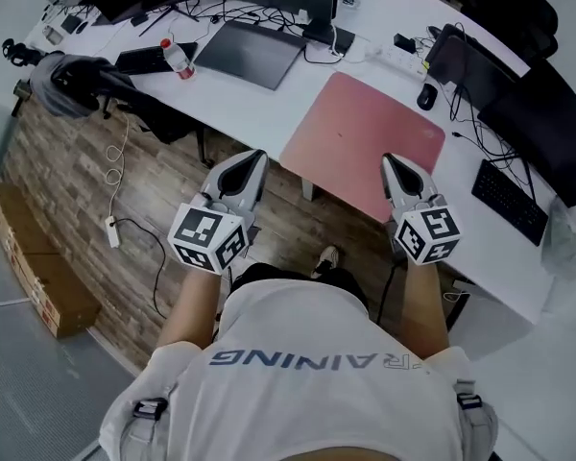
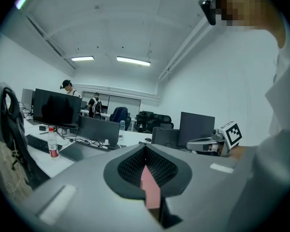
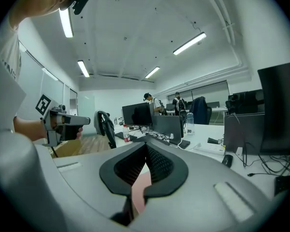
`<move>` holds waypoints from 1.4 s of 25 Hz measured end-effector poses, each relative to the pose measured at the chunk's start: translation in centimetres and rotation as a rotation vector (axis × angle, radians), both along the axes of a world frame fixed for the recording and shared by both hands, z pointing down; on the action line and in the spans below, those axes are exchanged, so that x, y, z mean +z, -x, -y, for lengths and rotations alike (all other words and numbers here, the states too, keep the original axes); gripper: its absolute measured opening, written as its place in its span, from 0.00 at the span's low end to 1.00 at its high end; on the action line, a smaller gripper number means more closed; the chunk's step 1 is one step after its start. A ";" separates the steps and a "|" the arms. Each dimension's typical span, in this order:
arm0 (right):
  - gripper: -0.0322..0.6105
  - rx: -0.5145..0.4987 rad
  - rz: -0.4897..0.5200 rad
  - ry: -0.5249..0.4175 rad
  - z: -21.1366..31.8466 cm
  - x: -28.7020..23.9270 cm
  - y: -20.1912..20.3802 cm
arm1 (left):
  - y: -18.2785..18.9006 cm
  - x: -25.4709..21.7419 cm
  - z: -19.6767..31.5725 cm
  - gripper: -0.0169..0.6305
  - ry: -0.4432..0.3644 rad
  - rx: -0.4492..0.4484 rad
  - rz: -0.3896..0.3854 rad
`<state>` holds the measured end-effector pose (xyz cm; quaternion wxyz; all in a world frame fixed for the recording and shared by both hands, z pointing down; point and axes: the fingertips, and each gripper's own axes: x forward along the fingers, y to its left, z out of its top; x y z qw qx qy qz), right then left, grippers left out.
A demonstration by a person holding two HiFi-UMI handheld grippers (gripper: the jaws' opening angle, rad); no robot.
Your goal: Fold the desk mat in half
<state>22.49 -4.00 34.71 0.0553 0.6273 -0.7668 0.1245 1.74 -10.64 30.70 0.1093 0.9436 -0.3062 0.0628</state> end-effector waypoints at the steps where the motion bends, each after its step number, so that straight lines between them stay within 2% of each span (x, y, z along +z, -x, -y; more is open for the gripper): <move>1: 0.08 -0.019 -0.002 0.011 0.4 0.6 -0.2 | -0.3 0.3 0.1 0.02 0.007 -0.015 0.004; 7: 0.08 -0.119 -0.029 0.084 3.2 4.1 1.1 | 0.6 3.0 0.6 0.02 0.065 -0.089 0.020; 12: 0.08 -0.155 -0.048 0.140 6.0 6.5 4.9 | 4.0 5.0 2.6 0.02 0.102 -0.128 0.016; 17: 0.09 -0.189 -0.048 0.210 8.5 9.2 9.0 | 6.5 6.8 4.2 0.02 0.136 -0.121 0.012; 21: 0.20 -0.211 -0.148 0.290 10.1 12.4 11.3 | 7.9 8.0 5.2 0.02 0.160 -0.121 0.006; 35: 0.28 -0.329 -0.400 0.549 13.2 23.5 16.8 | 11.4 12.6 6.8 0.02 0.261 -0.178 0.013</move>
